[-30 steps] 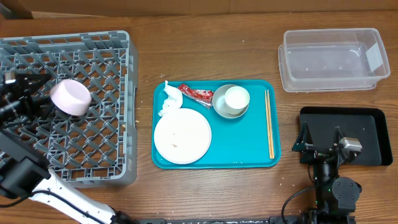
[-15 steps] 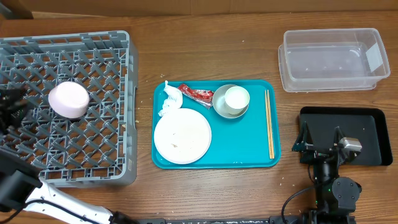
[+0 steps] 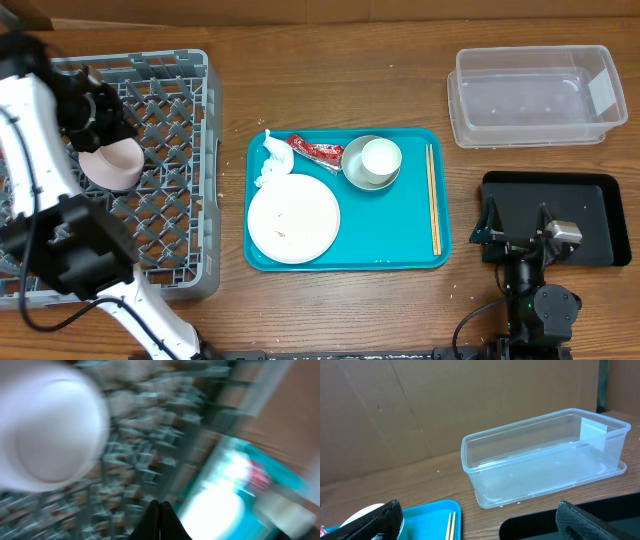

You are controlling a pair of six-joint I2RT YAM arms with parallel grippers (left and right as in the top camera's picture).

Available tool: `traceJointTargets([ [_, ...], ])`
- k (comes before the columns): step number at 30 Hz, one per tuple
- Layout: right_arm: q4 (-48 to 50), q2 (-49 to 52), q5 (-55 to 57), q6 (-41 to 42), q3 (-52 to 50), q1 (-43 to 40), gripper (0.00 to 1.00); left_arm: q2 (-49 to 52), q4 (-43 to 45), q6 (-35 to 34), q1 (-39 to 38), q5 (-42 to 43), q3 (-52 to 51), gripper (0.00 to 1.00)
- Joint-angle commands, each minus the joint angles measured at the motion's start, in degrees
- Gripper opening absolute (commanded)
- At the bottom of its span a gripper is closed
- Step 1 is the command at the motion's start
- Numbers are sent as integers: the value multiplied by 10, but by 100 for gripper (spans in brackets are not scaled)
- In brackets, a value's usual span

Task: Sort waste into correct bins and load items into the dishwasher
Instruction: 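Release the bowl and raise the left gripper above the rack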

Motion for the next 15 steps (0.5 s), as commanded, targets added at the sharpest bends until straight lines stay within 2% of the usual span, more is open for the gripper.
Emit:
traceJointTargets([
  [1, 4, -5, -3, -4, -6, -3, 100, 30, 7, -155, -41, -304, -3, 4],
  [4, 4, -5, -3, -4, -6, -3, 100, 37, 2, -189, -48, -369, -3, 4],
  [15, 4, -5, -3, -4, -6, -3, 100, 42, 2, -195, -27, -372, -25, 4],
])
